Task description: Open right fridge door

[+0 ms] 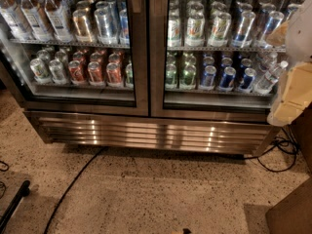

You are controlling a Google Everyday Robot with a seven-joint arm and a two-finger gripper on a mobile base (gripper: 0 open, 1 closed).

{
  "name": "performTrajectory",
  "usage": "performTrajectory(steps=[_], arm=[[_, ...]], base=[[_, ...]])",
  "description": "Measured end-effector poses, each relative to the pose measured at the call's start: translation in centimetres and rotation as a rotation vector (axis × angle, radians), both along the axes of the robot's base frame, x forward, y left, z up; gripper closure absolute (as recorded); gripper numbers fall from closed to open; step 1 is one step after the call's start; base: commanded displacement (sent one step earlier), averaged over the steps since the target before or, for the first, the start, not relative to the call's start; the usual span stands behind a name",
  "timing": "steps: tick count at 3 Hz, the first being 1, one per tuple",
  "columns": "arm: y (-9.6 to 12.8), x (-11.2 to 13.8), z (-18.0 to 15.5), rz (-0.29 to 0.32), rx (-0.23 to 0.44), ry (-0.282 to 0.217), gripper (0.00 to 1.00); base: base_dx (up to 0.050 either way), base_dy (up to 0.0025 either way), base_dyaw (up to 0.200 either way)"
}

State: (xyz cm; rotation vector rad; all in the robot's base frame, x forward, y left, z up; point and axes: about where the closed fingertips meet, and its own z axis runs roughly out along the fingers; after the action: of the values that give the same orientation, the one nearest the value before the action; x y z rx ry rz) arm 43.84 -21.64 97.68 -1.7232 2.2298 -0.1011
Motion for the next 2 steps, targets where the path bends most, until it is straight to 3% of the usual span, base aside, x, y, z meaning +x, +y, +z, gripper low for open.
performTrajectory(steps=[2], arm=[[0.32, 0.34, 0.71, -0.012, -0.023, -0.024, 0.0]], base=[[0.0, 0.0, 0.0]])
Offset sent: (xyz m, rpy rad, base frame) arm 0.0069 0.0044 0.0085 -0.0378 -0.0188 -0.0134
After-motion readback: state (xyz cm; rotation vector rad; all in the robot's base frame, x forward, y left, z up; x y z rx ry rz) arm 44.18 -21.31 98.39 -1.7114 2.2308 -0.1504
